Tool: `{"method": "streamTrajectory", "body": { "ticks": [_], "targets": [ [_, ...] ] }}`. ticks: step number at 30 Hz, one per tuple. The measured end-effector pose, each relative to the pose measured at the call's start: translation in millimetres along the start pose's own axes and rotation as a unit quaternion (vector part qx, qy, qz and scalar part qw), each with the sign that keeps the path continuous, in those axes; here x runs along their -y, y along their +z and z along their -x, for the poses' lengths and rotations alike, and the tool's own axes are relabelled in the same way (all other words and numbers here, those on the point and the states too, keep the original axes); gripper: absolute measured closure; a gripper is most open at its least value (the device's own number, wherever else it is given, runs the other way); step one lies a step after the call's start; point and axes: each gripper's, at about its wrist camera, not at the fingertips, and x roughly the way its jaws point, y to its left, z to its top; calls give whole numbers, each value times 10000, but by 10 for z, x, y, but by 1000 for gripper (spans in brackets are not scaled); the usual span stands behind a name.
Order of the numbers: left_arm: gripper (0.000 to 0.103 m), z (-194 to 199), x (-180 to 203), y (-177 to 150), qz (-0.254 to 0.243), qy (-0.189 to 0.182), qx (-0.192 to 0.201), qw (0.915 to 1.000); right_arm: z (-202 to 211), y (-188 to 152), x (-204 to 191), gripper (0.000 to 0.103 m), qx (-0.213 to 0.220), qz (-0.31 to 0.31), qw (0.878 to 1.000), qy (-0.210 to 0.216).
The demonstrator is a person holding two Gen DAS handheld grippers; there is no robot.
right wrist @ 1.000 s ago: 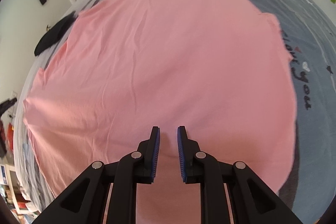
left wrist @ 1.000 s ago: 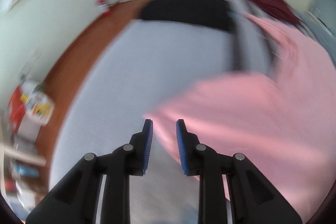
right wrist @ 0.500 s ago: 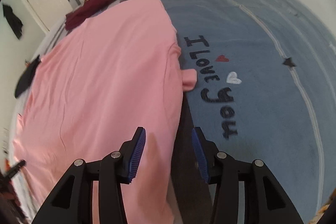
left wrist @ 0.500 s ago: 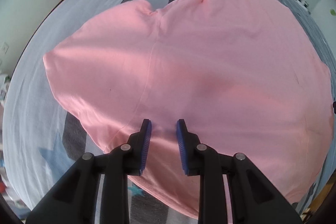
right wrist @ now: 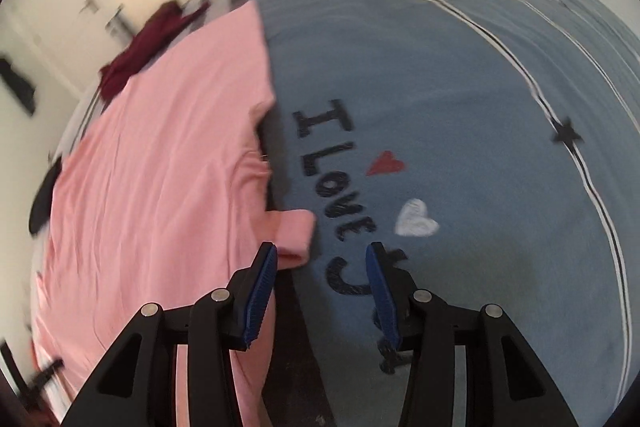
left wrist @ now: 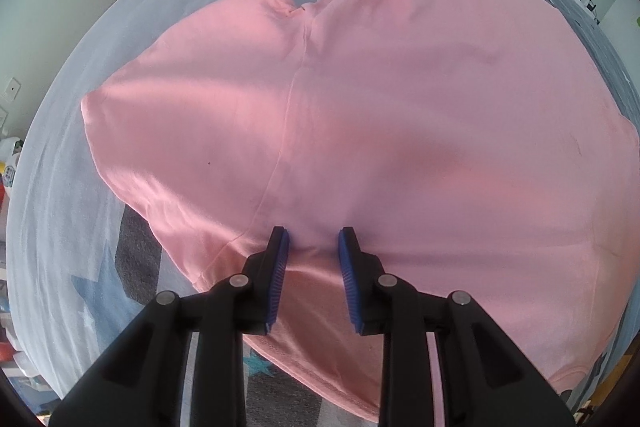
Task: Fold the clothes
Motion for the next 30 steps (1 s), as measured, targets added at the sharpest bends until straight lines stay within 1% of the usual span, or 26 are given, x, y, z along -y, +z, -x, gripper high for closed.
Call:
{"method": "streamTrajectory", "body": {
  "ticks": [3, 4, 5, 7, 8, 10, 13, 17, 19, 22, 25, 27, 28, 30],
  "targets": [
    [79, -10, 40, 3, -19, 85, 7, 10000, -123, 73, -61, 62, -61, 162, 9998, -33],
    [79, -14, 58, -2, -27, 110, 11, 9999, -156, 91, -76, 69, -66, 191, 9998, -6],
    [79, -22, 118, -29, -29, 132, 14, 9999, -175, 99, -99, 83, -77, 259, 9996, 33],
    [79, -33, 241, -74, -26, 167, 12, 9999, -227, 119, -176, 99, -166, 483, 9987, 32],
    [79, -37, 271, -81, -29, 183, 8, 9998, -236, 124, -194, 99, -191, 531, 9984, 40],
    [79, -42, 295, -73, -40, 215, -8, 9998, -213, 155, -143, 100, -212, 430, 9987, 150],
    [79, -54, 322, -54, -28, 259, -43, 9997, -50, 258, -51, 100, -70, 381, 9992, 126],
    [79, -61, 389, -49, -51, 351, -70, 9993, 288, 484, 92, 100, 224, 517, 9982, -195],
    [79, -64, 418, -48, -43, 383, -75, 9992, 458, 665, 263, 100, 366, 495, 9970, -464],
    [79, -71, 472, -42, -42, 433, -87, 9990, 575, 952, 518, 100, 502, 498, 9936, -882],
    [79, -73, 521, -36, -51, 480, -115, 9988, 514, 1122, 748, 100, 336, 606, 9902, -1212],
    [79, -75, 557, -32, -53, 514, -134, 9986, 387, 1159, 840, 100, -54, 638, 9880, -1406],
    [79, -75, 573, -30, -51, 530, -142, 9985, 311, 1157, 844, 100, -225, 644, 9865, -1486],
    [79, -75, 606, -27, -48, 563, -159, 9983, 296, 1065, 858, 100, -358, 669, 9844, -1590]
  ]
}}
